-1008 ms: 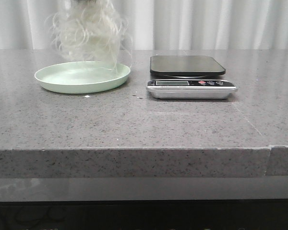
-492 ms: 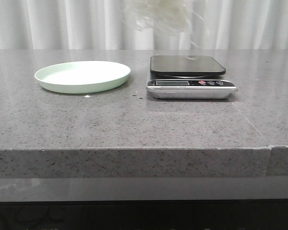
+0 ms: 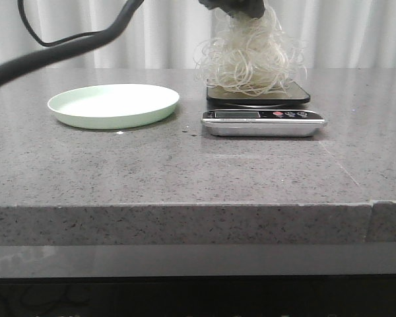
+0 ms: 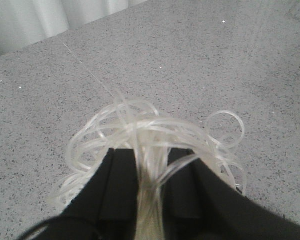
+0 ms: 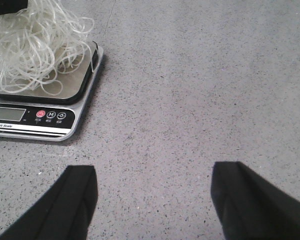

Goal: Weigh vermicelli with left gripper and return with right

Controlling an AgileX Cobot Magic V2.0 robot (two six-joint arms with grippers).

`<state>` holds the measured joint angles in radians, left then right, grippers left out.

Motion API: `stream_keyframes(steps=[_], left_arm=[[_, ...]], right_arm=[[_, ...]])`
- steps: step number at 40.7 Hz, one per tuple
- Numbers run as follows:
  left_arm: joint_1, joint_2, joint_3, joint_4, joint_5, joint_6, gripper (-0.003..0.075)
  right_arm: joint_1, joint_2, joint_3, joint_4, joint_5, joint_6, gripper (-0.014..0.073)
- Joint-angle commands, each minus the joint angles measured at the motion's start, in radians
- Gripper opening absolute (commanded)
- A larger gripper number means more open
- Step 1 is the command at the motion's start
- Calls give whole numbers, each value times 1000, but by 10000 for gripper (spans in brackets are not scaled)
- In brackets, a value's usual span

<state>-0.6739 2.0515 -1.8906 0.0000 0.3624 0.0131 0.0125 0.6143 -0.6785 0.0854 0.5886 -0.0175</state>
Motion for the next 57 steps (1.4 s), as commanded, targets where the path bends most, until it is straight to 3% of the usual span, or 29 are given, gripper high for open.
stream_keyframes(steps=[1, 5, 37, 44, 57], left_arm=[[-6, -61, -44, 0, -99, -2, 388], [-6, -65, -44, -9, -97, -2, 459], [-6, -551, -26, 99, 282, -2, 458], [-6, -689, 119, 95, 283, -33, 458], [-6, -983, 544, 95, 128, -93, 458]], right_arm=[[-5, 8, -24, -3, -73, -7, 577], [-5, 8, -24, -3, -73, -7, 577], [-5, 8, -24, -3, -59, -7, 577], [-5, 8, -24, -3, -59, -7, 577], [-5, 8, -24, -3, -60, -7, 577]])
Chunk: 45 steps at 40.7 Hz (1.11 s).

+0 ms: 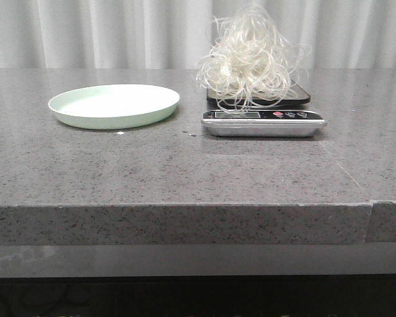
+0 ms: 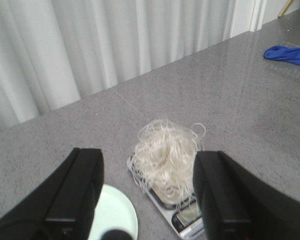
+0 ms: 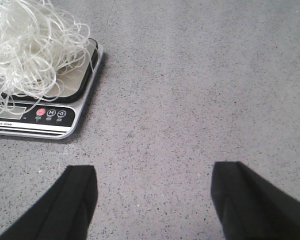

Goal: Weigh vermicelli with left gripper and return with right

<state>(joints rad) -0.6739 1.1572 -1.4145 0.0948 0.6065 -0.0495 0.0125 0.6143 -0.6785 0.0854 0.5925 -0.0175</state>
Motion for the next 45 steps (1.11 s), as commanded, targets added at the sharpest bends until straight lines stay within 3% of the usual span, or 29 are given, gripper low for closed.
stream_keyframes(steps=[1, 14, 21, 37, 45], left_arm=[[-6, -115, 108, 1, -126, -31, 458], [-6, -415, 500, 1, -214, -31, 458], [-6, -551, 635, 1, -216, -31, 458], [-6, -632, 678, 1, -213, -31, 458], [-6, -632, 678, 1, -213, -31, 458]], right_arm=[[-5, 8, -24, -3, -64, -7, 577], [-2, 8, 11, -3, -72, -8, 577], [71, 19, 7, -3, -79, -40, 577], [313, 325, -227, -3, -52, -46, 577], [362, 540, -420, -3, -58, -46, 577]])
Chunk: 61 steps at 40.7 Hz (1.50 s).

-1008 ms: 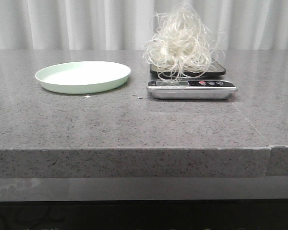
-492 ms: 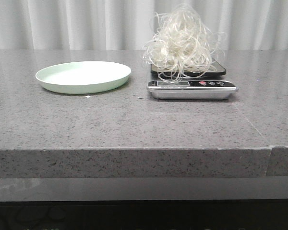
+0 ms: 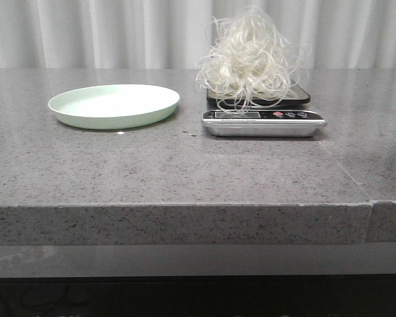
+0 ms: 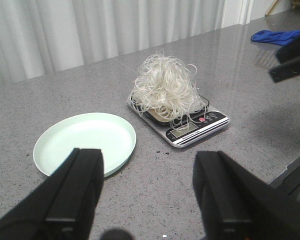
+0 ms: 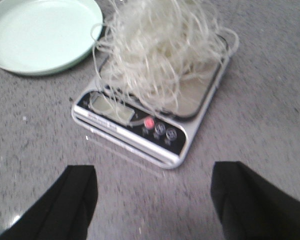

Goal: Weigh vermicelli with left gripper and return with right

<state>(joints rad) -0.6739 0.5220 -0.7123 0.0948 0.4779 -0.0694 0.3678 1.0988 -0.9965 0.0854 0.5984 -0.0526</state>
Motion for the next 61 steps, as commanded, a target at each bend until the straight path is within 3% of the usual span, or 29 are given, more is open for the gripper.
stream_keyframes(steps=[1, 22, 37, 41, 47, 51, 54, 61], left_arm=[[-6, 3, -24, 1, -85, -11, 458], [-6, 3, -24, 1, -85, -11, 458], [-6, 3, -24, 1, -85, -11, 458], [-6, 3, -24, 1, -85, -11, 458], [-6, 3, -24, 1, -85, -11, 458], [-6, 3, -24, 1, -85, -11, 458], [-6, 3, -24, 1, -85, -11, 458], [-6, 3, -24, 1, -85, -11, 458]], right_arm=[[6, 86, -123, -4, -65, -11, 577], [6, 529, -550, -76, -71, -11, 577], [6, 718, -694, -64, -41, -11, 573], [6, 727, -697, -64, -19, -11, 500], [6, 728, -697, -64, -8, -11, 288], [6, 727, -697, -64, -7, -11, 196], [7, 719, -697, -64, -6, -11, 157], [12, 664, -700, -61, -15, -11, 159]])
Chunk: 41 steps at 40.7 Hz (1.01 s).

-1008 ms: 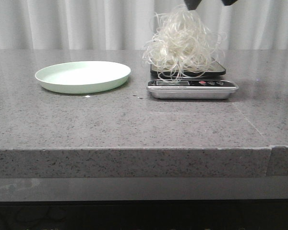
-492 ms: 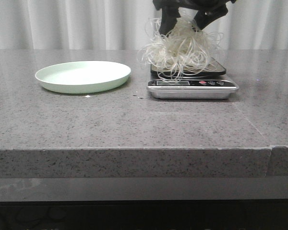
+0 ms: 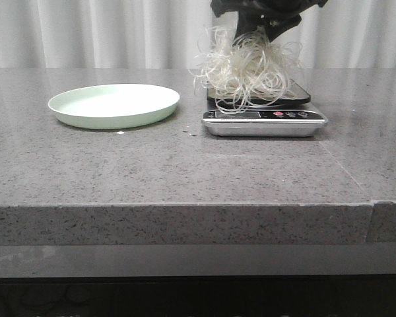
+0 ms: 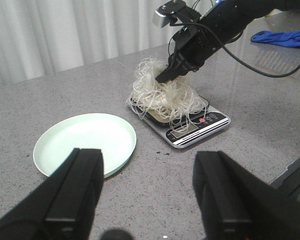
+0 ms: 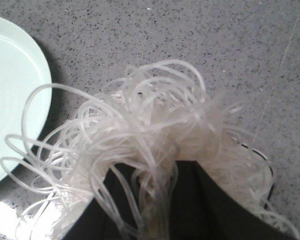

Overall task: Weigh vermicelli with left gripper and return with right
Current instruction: 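Lift the vermicelli with the right gripper and carry it to the plate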

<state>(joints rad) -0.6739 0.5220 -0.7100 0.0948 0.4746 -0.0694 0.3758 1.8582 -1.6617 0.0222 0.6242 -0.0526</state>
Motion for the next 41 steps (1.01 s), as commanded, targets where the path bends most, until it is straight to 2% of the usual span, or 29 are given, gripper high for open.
stream_keyframes(steps=[1, 7, 16, 29, 41], left_arm=[[-6, 3, -26, 1, -81, -11, 458], [-6, 3, -26, 1, -81, -11, 458], [-6, 3, -26, 1, -81, -11, 458], [-6, 3, -26, 1, -81, -11, 458], [-6, 3, -26, 1, -81, -11, 458]], right_arm=[[6, -106, -36, 2, -47, -11, 159], [39, -146, -89, 2, -54, -11, 159], [133, -120, -266, 2, -58, -11, 159], [242, 25, -423, 10, -141, -11, 159], [272, 188, -521, 13, -150, -11, 159]])
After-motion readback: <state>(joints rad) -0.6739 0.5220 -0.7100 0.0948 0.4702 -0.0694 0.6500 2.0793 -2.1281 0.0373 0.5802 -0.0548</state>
